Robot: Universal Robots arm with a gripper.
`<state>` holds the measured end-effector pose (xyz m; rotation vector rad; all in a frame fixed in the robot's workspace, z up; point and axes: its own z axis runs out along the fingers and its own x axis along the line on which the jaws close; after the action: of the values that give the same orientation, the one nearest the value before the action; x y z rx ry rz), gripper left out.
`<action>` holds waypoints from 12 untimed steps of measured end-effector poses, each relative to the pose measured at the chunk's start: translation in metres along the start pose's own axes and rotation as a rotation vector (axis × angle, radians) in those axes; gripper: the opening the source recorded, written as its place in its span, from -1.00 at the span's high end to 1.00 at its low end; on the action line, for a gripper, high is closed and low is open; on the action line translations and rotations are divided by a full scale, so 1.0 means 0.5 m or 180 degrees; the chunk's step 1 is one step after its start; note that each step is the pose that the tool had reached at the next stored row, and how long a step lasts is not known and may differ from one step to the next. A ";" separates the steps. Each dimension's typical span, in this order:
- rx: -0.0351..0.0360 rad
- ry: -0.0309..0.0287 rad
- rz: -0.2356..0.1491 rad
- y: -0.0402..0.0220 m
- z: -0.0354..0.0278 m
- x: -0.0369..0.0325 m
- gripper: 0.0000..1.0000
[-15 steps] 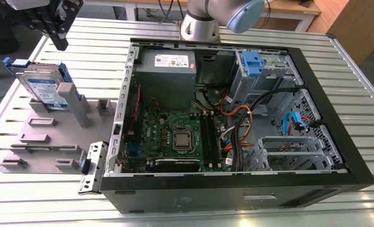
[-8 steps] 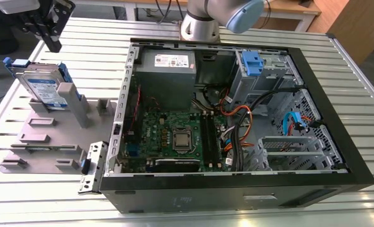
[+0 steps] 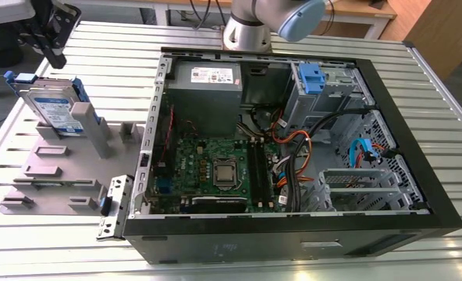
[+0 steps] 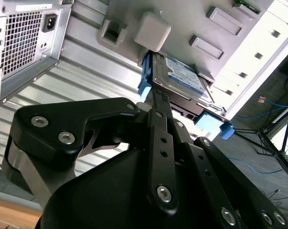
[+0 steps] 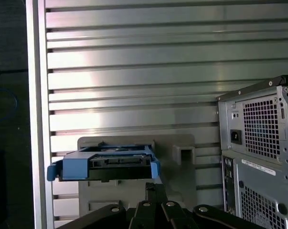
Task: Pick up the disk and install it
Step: 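Reach for the disk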
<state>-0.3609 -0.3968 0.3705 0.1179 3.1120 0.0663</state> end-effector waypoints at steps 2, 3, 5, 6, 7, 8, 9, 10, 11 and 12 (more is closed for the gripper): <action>0.0001 0.0000 0.0000 0.000 0.005 0.008 0.79; 0.0001 0.0000 0.0000 -0.001 0.007 0.012 0.79; 0.0002 0.0000 0.0000 -0.001 0.011 0.019 0.79; 0.0004 0.0000 0.0000 -0.001 0.012 0.023 0.79; 0.0004 0.0000 0.0000 -0.002 0.014 0.026 0.79; 0.0005 -0.0001 0.0000 -0.002 0.016 0.030 0.79; 0.0006 -0.0001 0.0000 -0.002 0.018 0.034 0.79; 0.0007 -0.0001 0.0000 -0.002 0.021 0.038 0.79; 0.0007 -0.0001 0.0000 -0.003 0.023 0.042 0.79; 0.0008 -0.0001 0.0000 -0.003 0.025 0.046 0.79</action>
<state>-0.3837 -0.3959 0.3573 0.1178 3.1119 0.0623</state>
